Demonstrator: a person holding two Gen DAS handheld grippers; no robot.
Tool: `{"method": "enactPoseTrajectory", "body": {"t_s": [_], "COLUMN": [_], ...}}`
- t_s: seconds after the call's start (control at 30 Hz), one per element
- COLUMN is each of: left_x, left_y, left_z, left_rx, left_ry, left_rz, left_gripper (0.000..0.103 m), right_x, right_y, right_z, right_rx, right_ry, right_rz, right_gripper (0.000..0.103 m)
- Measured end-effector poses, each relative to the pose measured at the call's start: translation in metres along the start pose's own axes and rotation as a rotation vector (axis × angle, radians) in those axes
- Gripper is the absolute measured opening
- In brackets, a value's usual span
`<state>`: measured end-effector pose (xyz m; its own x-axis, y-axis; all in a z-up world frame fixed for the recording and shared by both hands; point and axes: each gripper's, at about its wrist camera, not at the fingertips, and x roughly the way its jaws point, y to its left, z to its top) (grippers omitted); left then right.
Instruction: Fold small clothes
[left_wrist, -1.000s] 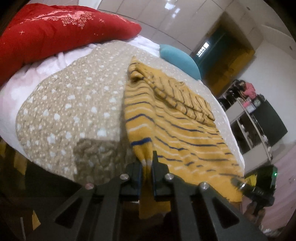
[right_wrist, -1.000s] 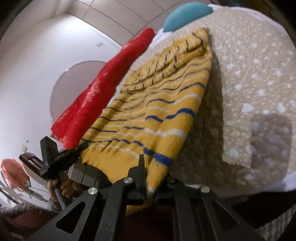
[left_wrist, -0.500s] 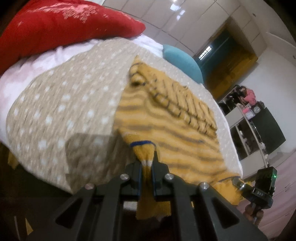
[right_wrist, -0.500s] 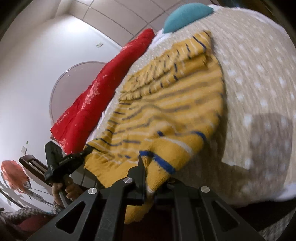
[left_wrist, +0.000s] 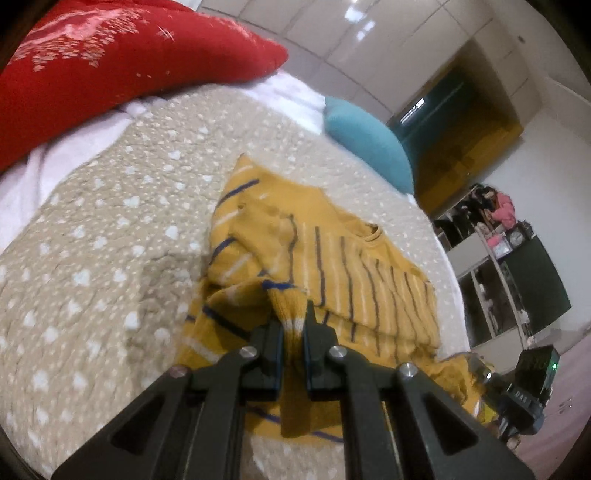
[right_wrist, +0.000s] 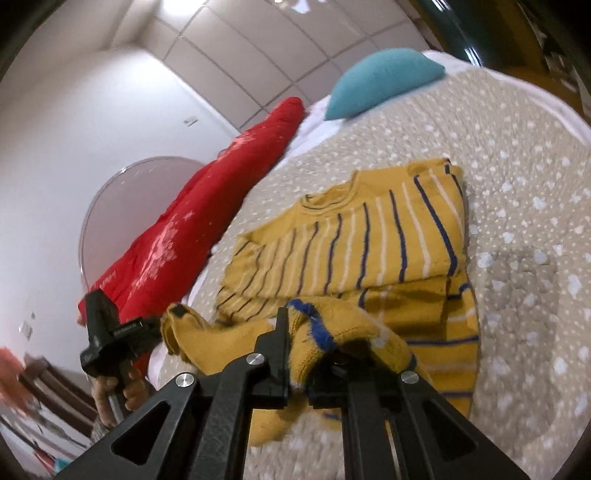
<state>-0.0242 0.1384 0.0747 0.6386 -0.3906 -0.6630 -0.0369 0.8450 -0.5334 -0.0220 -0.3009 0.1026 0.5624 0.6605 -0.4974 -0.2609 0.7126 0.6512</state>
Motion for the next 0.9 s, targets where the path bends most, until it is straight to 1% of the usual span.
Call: {"method": "enactPoseTrajectory", "body": {"t_s": [0.07,0.13,0.17,0.23,0.27,0.33,0.4,0.43,0.47,0.5,0.53,0.57,0.63,0.67,0.7,0.73,0.87,0.9], "left_x": [0.014,0.026,0.034,0.05,0.06,0.078,0.086,0.087,0.086,0.084,0.082,0.08,0.076,0.075,0.075,0.073,0.062,0.059], "left_y": [-0.002,-0.002,0.0,0.009,0.019,0.034,0.041,0.044,0.046,0.048,0.05,0.051,0.052,0.051,0.05,0.047,0.032,0.029], "left_z": [0.015,0.032,0.043,0.062,0.072,0.084,0.09,0.093,0.096,0.099,0.101,0.102,0.103,0.101,0.099,0.096,0.075,0.07], "left_rx": [0.008,-0.006,-0.03,-0.104,-0.169,-0.259,-0.295,-0.304,-0.311,-0.319,-0.323,-0.324,-0.304,-0.28,-0.258,-0.226,-0.07,-0.036], "left_ry": [0.01,0.012,0.019,0.04,0.049,0.073,0.069,0.052,0.036,0.022,0.008,-0.004,-0.008,0.002,0.01,0.019,0.032,0.028], "left_rz": [0.014,0.018,0.012,-0.022,-0.057,-0.098,-0.09,-0.087,-0.096,-0.11,-0.115,-0.11,-0.086,-0.072,-0.061,-0.046,0.032,0.05], "left_gripper": [0.008,0.008,0.009,0.011,0.016,0.024,0.03,0.034,0.04,0.044,0.049,0.054,0.056,0.056,0.056,0.056,0.058,0.059], "right_x": [0.011,0.025,0.032,0.049,0.059,0.08,0.093,0.099,0.105,0.109,0.114,0.116,0.12,0.122,0.122,0.121,0.107,0.103], "right_y": [-0.008,-0.017,-0.023,-0.04,-0.051,-0.076,-0.095,-0.101,-0.106,-0.11,-0.115,-0.118,-0.122,-0.123,-0.124,-0.124,-0.127,-0.128], "right_z": [0.013,0.031,0.04,0.058,0.067,0.083,0.092,0.095,0.097,0.099,0.101,0.103,0.106,0.109,0.111,0.114,0.126,0.129], "right_rx": [0.023,0.057,0.083,0.159,0.205,0.307,0.363,0.377,0.388,0.402,0.43,0.454,0.488,0.494,0.501,0.508,0.54,0.553], "right_ry": [0.004,0.006,0.007,0.008,0.011,0.018,0.006,0.005,0.007,0.007,0.006,0.003,-0.009,-0.014,-0.018,-0.022,-0.074,-0.085], "right_rz": [0.005,0.02,0.032,0.052,0.059,0.08,0.048,0.033,0.027,0.027,0.039,0.054,0.074,0.078,0.084,0.091,0.121,0.127], "right_gripper": [0.007,0.007,0.008,0.011,0.013,0.019,0.022,0.022,0.023,0.024,0.026,0.028,0.034,0.035,0.038,0.042,0.048,0.051]}}
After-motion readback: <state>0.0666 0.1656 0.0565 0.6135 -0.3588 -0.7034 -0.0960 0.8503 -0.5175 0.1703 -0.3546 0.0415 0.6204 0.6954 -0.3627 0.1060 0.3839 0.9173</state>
